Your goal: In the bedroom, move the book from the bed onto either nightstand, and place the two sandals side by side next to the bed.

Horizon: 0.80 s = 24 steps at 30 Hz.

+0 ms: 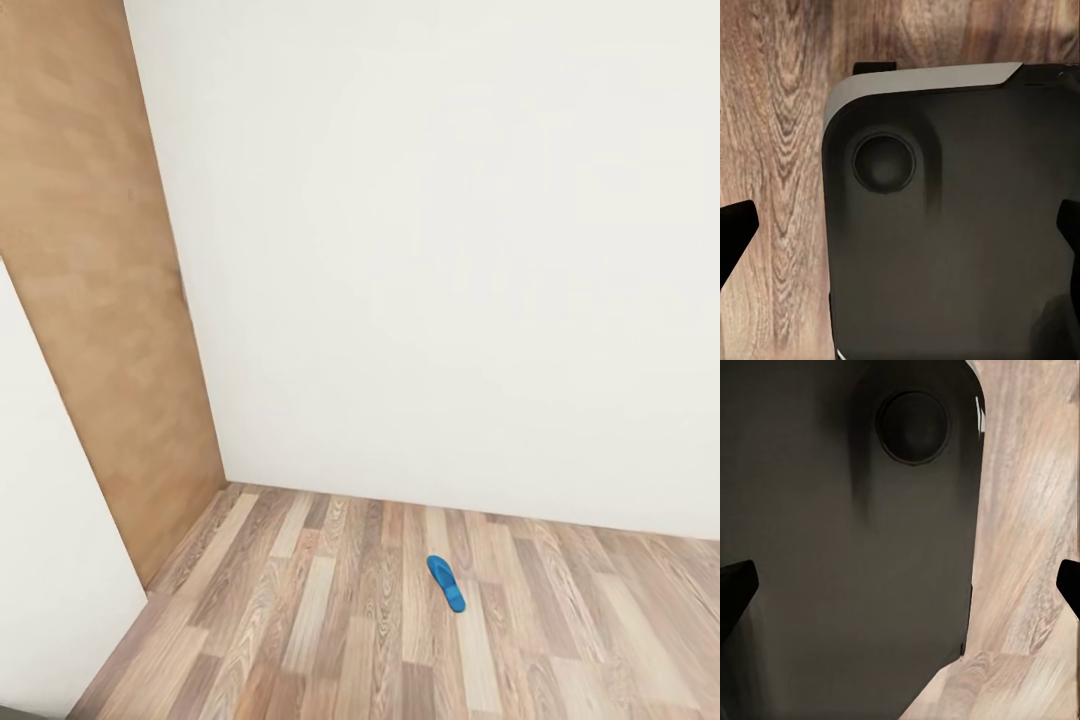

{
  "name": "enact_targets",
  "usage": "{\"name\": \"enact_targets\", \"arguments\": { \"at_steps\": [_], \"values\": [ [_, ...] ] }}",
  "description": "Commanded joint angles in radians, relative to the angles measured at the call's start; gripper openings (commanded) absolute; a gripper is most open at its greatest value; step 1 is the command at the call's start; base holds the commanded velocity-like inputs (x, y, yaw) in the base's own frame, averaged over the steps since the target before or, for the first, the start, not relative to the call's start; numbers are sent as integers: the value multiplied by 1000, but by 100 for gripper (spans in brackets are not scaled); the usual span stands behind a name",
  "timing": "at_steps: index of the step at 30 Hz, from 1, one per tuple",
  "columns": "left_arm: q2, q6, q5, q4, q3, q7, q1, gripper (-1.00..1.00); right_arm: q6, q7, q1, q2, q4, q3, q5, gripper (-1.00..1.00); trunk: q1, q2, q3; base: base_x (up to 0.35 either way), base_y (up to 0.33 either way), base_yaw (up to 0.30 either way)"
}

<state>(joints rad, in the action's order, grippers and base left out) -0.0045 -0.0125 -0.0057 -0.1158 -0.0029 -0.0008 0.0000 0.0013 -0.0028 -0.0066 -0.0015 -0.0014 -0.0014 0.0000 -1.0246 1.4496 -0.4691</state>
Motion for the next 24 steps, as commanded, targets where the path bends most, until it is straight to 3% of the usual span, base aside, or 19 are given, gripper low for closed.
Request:
{"name": "enact_targets", "arguments": {
  "at_steps": [1, 10, 24],
  "values": [
    [0, -1, -1, -1, 0, 0, 0, 100, 0, 0, 0, 0, 0, 0, 0, 100, 0, 0, -1, 227, 0, 171],
    [0, -1, 0, -1, 0, -1, 0, 100, 0, 0, -1, 0, 0, 0, 0, 100, 0, 0, -1, 206, 0, 192],
    [0, -1, 0, -1, 0, 0, 0, 100, 0, 0, -1, 0, 0, 0, 0, 100, 0, 0, -1, 48, 0, 20]
  ]
}}
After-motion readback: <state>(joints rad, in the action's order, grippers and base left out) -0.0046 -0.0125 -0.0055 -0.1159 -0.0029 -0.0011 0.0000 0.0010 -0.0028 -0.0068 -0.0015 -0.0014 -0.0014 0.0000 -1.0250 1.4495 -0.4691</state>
